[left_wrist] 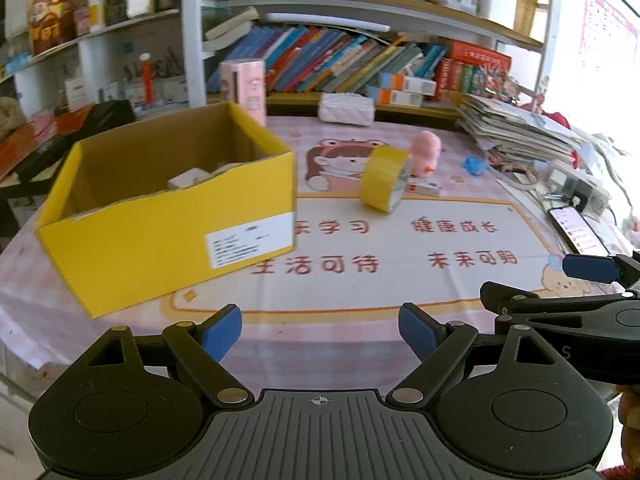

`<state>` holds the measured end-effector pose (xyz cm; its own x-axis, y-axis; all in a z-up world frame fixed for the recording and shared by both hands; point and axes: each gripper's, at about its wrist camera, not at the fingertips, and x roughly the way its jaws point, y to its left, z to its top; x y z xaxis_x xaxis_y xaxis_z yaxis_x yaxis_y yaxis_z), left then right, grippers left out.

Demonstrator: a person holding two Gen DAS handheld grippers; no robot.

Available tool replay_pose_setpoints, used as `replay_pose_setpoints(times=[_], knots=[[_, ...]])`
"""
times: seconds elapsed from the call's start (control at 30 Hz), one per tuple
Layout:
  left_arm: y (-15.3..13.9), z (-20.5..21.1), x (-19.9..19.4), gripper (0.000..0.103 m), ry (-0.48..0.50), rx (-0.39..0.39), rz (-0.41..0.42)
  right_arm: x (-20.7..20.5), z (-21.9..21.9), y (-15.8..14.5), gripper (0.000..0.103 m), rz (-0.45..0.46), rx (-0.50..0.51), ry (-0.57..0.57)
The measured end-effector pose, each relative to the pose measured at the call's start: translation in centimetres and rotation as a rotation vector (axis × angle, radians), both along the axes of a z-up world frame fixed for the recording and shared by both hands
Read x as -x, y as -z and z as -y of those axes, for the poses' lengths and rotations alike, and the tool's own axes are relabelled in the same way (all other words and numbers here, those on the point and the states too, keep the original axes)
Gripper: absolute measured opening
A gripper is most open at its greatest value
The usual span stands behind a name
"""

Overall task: Organize objects
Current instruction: 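Withdraw both tools from the yellow box toward the tape and blue item, then grasp the yellow tape roll with the left tool while the right tool grasps the blue item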

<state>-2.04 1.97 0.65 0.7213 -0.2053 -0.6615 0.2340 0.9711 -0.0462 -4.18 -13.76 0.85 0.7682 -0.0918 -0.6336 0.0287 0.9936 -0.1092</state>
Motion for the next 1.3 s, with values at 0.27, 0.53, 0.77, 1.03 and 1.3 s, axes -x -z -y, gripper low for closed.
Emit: replay_pose_setpoints(times=[0.27,0.53,0.77,1.03,1.3], knots=[[0.0,2.5,-2.1,0.088,0.035,0.000,0.006,-1.5,2.9,0.1,0.085,0.001,-0.011,0.056],[-0.1,5.1,-5.0,0.088,0.031,-0.006,0.011,-4.8,5.4,-0.1,0.085,-0.003,-0.015,0.059],[0.0,7.9,-8.4,0.088,0.012,-0.007,0.009,-8.5,8.1,-0.3,0.085,-0.006,-0.013,0.040],[0.4,11.2,-12.1,0.088,-0.033,-0.035,0.004,-12.5,12.1,-0.2,0.085,-0.015,-0.027,0.037],[1.5,13.8,-16.0,0.088,-0.099,-0.085,-0.010,-15.8,15.9,0.5,0.085,-0.041,-0.046,0.024]])
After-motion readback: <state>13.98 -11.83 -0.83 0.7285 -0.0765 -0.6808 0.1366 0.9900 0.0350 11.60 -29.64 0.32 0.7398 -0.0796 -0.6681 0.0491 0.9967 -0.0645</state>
